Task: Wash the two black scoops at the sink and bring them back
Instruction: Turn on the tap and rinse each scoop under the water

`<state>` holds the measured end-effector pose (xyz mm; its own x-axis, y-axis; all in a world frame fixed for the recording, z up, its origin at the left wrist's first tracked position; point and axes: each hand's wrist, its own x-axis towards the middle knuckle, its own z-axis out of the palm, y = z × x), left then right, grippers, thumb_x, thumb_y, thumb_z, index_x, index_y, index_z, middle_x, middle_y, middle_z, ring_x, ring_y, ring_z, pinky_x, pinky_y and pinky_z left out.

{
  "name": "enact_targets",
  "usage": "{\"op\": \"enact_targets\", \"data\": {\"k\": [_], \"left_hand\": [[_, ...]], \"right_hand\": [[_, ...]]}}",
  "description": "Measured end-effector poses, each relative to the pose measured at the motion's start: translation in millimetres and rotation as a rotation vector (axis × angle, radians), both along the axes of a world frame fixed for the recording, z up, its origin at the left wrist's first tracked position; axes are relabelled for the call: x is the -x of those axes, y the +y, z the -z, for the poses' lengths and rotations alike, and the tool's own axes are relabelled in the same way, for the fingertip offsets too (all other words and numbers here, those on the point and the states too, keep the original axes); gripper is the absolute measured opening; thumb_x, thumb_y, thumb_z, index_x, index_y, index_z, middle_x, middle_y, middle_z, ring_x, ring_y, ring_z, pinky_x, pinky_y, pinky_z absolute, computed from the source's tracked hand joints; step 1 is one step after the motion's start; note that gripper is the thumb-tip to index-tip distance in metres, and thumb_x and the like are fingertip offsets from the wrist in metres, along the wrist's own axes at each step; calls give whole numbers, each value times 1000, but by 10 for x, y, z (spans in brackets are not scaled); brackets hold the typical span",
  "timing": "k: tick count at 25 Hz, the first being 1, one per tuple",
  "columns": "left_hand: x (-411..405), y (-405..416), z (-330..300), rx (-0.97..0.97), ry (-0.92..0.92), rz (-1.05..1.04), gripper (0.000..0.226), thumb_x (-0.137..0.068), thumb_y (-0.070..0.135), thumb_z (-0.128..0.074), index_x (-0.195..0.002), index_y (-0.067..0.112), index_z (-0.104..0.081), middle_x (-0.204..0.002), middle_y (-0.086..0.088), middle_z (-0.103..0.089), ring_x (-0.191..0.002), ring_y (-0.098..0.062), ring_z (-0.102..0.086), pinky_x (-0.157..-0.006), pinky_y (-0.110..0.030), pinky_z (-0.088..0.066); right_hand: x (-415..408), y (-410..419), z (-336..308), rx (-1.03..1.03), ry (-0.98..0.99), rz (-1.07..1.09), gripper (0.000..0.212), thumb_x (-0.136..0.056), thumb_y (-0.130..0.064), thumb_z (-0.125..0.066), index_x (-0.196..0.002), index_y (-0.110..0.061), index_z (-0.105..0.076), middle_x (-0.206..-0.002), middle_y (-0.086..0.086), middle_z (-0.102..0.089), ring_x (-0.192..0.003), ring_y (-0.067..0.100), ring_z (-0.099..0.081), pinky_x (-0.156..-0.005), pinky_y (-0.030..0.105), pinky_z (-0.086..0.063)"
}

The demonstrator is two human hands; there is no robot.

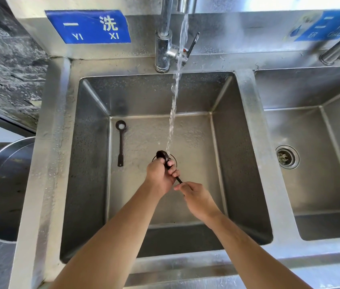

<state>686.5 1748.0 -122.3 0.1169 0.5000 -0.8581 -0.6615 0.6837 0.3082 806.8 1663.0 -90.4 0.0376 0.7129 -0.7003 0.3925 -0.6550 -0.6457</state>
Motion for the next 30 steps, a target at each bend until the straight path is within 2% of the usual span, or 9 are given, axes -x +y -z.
{"op": "enact_targets", "data": {"k": [4,9,13,16,19,24,26,28,30], "left_hand": [[-8,5,-72,-46,-21,13,23,-96,8,-28,-83,10,-46,-65,-8,-52,-50,-21,-41,-53,-32,-35],[-35,-173,-46,-81,1,190,29,-106,15,-29,-94,11,-56,-76,-10,-69,-66,-26,-65,-62,-35,-48],[-61,-363,-10,-141,92,418,20,-102,3,-45,-106,5,-65,-89,-14,-75,-73,-24,-71,-53,-29,-52],[-80,-442,39,-191,171,473,19,-100,5,-54,-106,6,-72,-93,-13,-74,-79,-23,-69,-66,-38,-57],[-68,-477,58,-212,124,521,23,-99,6,-55,-113,6,-74,-97,-13,-74,-87,-22,-68,-92,-49,-54],[-115,-517,31,-214,109,483,16,-96,8,-65,-108,9,-75,-94,-9,-78,-81,-18,-75,-75,-37,-61],[-153,-493,61,-201,164,411,11,-94,9,-69,-103,9,-73,-91,-11,-78,-80,-22,-76,-76,-40,-61],[-210,-444,85,-177,236,351,10,-93,9,-70,-103,10,-70,-90,-13,-77,-79,-26,-75,-71,-38,-59],[-299,-369,141,-182,308,318,12,-91,11,-73,-103,11,-71,-90,-13,-76,-78,-26,-74,-67,-35,-59]], "right_hand": [[13,-65,34,-59,-68,-51,33,-103,-44,-41,-102,-27,-69,-54,-10,-52,-44,4,-42,-46,23,-33],[22,-78,33,3,42,129,34,-104,-20,-42,-103,-1,-69,-58,-6,-43,-47,7,-35,-48,26,-28],[13,-55,-26,86,178,263,31,-104,-10,-39,-93,2,-65,-60,0,-52,-43,10,-40,-44,27,-32],[-7,-79,-51,-114,-131,74,27,-106,-14,-43,-104,-14,-70,-76,-4,-61,-58,4,-51,-47,11,-36],[-23,-119,-33,-262,-331,-13,35,-108,-16,-43,-138,-22,-61,-106,5,-61,-77,6,-56,-63,5,-43],[-6,-106,-10,-201,-207,117,37,-106,-20,-41,-131,-31,-66,-108,9,-69,-72,4,-62,-51,6,-45],[-48,-129,15,-173,-128,196,34,-103,-20,-46,-125,-30,-70,-104,2,-74,-79,10,-69,-62,13,-53],[-109,-167,41,-89,-108,242,27,-101,-20,-49,-114,-26,-72,-91,-4,-75,-75,11,-69,-64,23,-56],[-222,-186,89,-33,-126,217,20,-99,-21,-52,-99,-26,-72,-77,-6,-71,-62,9,-62,-54,22,-51]]}}
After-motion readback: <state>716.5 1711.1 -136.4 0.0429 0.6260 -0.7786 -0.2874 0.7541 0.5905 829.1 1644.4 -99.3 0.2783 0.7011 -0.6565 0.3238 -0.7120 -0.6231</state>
